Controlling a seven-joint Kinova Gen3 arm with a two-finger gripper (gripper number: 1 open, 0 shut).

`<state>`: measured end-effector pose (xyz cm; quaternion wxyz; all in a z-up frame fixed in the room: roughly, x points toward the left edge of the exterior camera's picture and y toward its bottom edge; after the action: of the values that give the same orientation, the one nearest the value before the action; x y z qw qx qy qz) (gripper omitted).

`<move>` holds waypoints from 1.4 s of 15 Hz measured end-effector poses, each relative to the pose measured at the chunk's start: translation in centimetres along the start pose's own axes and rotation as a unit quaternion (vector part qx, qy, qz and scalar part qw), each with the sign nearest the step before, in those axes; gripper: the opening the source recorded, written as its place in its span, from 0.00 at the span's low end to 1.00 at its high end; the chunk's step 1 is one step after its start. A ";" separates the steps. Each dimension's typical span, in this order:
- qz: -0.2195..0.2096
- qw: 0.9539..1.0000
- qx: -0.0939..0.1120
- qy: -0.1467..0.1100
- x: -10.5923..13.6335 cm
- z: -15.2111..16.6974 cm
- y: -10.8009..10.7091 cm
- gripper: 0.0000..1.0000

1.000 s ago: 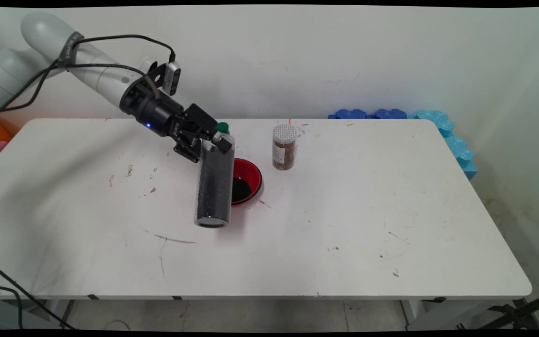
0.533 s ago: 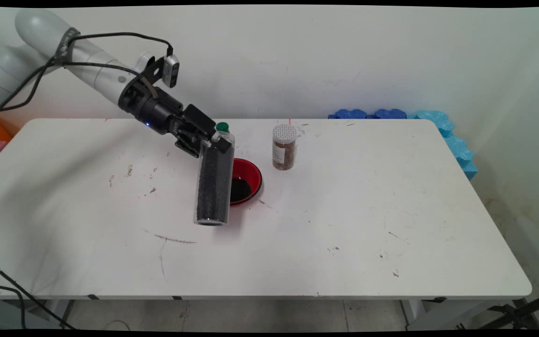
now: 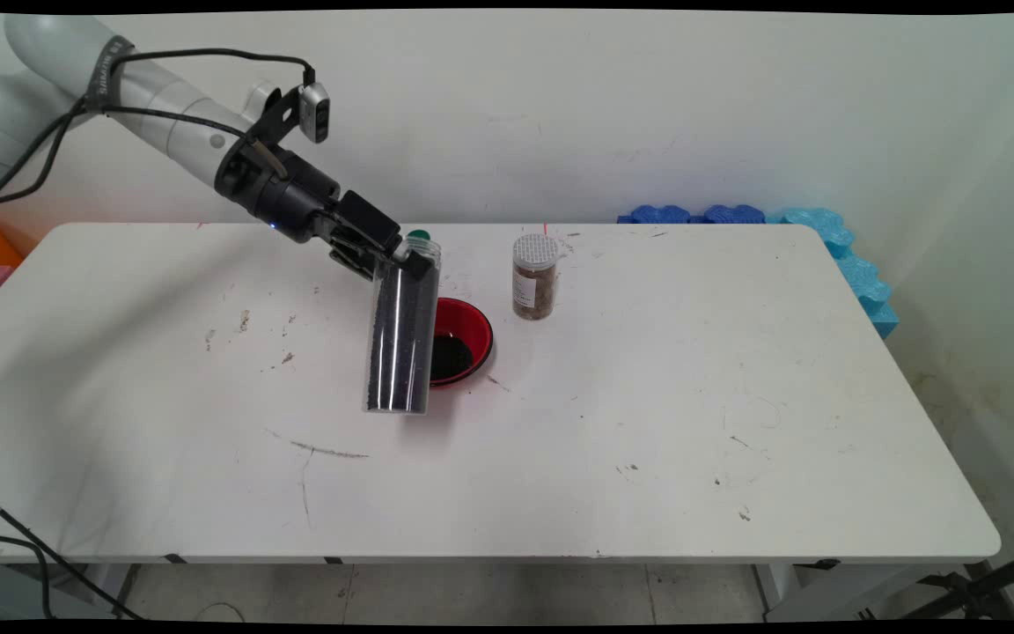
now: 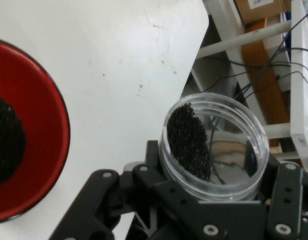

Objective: Pour the black seasoning powder in the red bowl

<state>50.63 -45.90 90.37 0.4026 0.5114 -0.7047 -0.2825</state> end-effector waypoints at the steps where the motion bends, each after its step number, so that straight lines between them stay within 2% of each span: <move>1: 0.009 1.000 0.002 0.002 0.0 -0.1 0.2 0.00; 7: 0.060 0.998 0.010 0.016 0.0 -0.5 2.0 0.00; 12: 0.107 0.994 0.016 0.027 -0.1 -0.9 3.9 0.00; 17: 0.169 0.984 0.024 0.044 0.1 -1.0 5.8 0.00; 21: 0.220 0.973 0.025 0.068 0.6 -1.3 8.2 0.00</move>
<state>47.59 -43.81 97.82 0.4891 0.3721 -0.7774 -0.1341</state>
